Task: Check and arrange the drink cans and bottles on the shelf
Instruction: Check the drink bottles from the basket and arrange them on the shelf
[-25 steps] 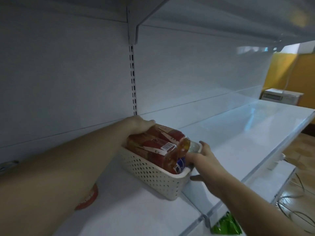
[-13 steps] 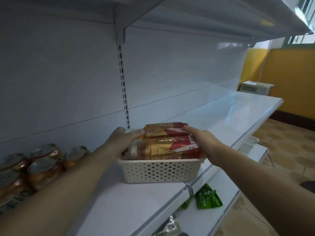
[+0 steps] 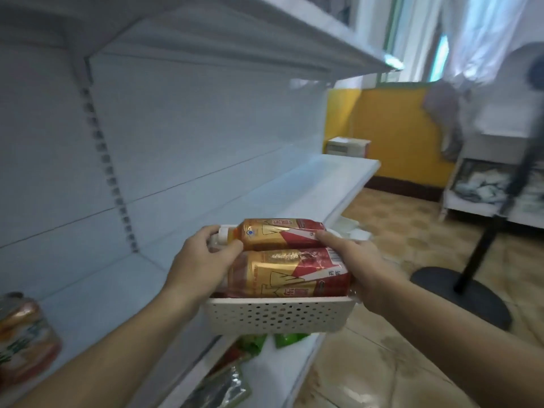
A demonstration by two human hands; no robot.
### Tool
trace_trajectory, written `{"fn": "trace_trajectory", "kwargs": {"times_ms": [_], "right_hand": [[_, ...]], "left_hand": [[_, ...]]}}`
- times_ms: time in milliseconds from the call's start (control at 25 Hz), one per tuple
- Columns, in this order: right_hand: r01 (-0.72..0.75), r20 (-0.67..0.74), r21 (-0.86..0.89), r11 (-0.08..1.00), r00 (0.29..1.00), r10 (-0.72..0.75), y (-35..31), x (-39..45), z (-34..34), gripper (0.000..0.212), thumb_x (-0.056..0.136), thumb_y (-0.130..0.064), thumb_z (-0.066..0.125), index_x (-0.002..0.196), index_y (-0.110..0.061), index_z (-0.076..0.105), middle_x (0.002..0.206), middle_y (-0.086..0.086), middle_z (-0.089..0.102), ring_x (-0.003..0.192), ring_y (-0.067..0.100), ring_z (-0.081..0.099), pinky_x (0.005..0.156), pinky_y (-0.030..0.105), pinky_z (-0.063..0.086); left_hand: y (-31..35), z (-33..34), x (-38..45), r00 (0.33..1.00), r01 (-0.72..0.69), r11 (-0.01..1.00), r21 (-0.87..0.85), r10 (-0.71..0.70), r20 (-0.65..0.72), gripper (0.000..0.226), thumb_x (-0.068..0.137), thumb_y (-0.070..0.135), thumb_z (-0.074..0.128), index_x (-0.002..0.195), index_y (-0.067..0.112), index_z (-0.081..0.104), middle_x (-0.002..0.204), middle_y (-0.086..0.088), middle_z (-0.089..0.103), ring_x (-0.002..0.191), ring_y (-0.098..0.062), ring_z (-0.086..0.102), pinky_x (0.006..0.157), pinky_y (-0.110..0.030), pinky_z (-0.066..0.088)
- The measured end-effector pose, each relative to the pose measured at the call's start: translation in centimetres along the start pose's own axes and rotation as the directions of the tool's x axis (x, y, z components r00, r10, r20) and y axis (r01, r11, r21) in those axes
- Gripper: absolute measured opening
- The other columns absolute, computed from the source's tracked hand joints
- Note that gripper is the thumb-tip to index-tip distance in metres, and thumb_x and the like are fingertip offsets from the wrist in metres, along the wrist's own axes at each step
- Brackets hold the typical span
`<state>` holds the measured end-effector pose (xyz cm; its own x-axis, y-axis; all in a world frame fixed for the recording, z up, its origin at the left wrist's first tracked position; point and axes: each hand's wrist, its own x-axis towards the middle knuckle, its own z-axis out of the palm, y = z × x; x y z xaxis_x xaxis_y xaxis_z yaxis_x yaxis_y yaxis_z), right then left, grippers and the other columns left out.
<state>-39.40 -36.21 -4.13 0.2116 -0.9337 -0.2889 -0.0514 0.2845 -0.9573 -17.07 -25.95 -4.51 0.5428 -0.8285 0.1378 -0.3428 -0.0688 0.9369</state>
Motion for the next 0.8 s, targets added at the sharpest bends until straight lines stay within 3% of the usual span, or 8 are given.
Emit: {"fn": "trace_trajectory", "kwargs": {"times_ms": [120, 200, 320, 560, 680, 800], "right_hand": [[0.056, -0.203, 0.048, 0.997, 0.978, -0.046, -0.8, -4.6, -9.9, 0.051, 0.087, -0.036, 0.081, 0.120, -0.003, 0.062, 0.086, 0.013, 0.081, 0.070, 0.027, 0.079, 0.054, 0.034, 0.062], [0.089, -0.344, 0.078, 0.993, 0.937, -0.057, -1.0, -8.1, -16.5, 0.049, 0.087, -0.034, 0.082, 0.119, -0.004, 0.063, 0.082, 0.012, 0.080, 0.065, 0.026, 0.079, 0.051, 0.034, 0.061], [0.132, -0.534, 0.087, 0.987, 0.843, -0.065, -0.2, -13.1, -25.5, 0.044, 0.087, -0.034, 0.080, 0.115, -0.004, 0.064, 0.080, 0.012, 0.080, 0.063, 0.025, 0.078, 0.055, 0.036, 0.063], [0.192, -0.776, 0.171, 0.966, 0.631, 0.012, 4.2, -16.7, -38.1, 0.036, 0.089, -0.033, 0.077, 0.112, -0.008, 0.064, 0.074, 0.008, 0.079, 0.057, 0.022, 0.076, 0.045, 0.028, 0.056], [0.205, -0.864, 0.184, 0.961, 0.500, 0.059, 5.7, -15.3, -43.7, 0.035, 0.088, -0.037, 0.078, 0.108, -0.010, 0.066, 0.077, 0.009, 0.080, 0.062, 0.025, 0.078, 0.057, 0.035, 0.060], [0.241, -0.923, 0.179, 0.954, 0.377, 0.078, 4.9, -15.3, -49.5, 0.037, 0.087, -0.040, 0.078, 0.109, -0.012, 0.066, 0.084, 0.012, 0.080, 0.073, 0.031, 0.079, 0.075, 0.050, 0.064]], "left_hand": [[4.6, 7.7, -2.2, 0.962, -0.106, 0.994, -0.021, 0.108, 0.249, 0.055, 0.084, 0.056, 0.067, 0.135, 0.041, 0.051, 0.124, 0.006, 0.064, 0.102, -0.017, 0.070, 0.085, -0.049, 0.061], [7.8, 13.2, -4.4, 0.895, -0.170, 0.984, -0.046, 0.174, 0.410, 0.069, 0.073, 0.072, 0.067, 0.134, 0.044, 0.051, 0.121, 0.004, 0.065, 0.103, -0.019, 0.070, 0.085, -0.051, 0.060], [11.5, 21.7, -7.9, 0.775, -0.227, 0.968, -0.110, 0.248, 0.581, 0.079, 0.059, 0.081, 0.068, 0.129, 0.049, 0.053, 0.111, 0.003, 0.072, 0.099, -0.017, 0.072, 0.090, -0.048, 0.058], [15.3, 37.9, -12.2, 0.562, -0.302, 0.935, -0.184, 0.331, 0.758, 0.081, 0.058, 0.077, 0.065, 0.133, 0.046, 0.052, 0.097, 0.004, 0.073, 0.088, -0.013, 0.073, 0.083, -0.044, 0.060], [17.6, 46.9, -12.1, 0.454, -0.352, 0.912, -0.210, 0.362, 0.814, 0.077, 0.060, 0.077, 0.064, 0.131, 0.050, 0.053, 0.092, 0.011, 0.072, 0.087, -0.008, 0.071, 0.080, -0.043, 0.061], [22.0, 54.2, -13.2, 0.367, -0.366, 0.890, -0.272, 0.406, 0.837, 0.065, 0.065, 0.069, 0.066, 0.127, 0.052, 0.055, 0.087, 0.020, 0.069, 0.081, 0.002, 0.068, 0.075, -0.038, 0.062]]}}
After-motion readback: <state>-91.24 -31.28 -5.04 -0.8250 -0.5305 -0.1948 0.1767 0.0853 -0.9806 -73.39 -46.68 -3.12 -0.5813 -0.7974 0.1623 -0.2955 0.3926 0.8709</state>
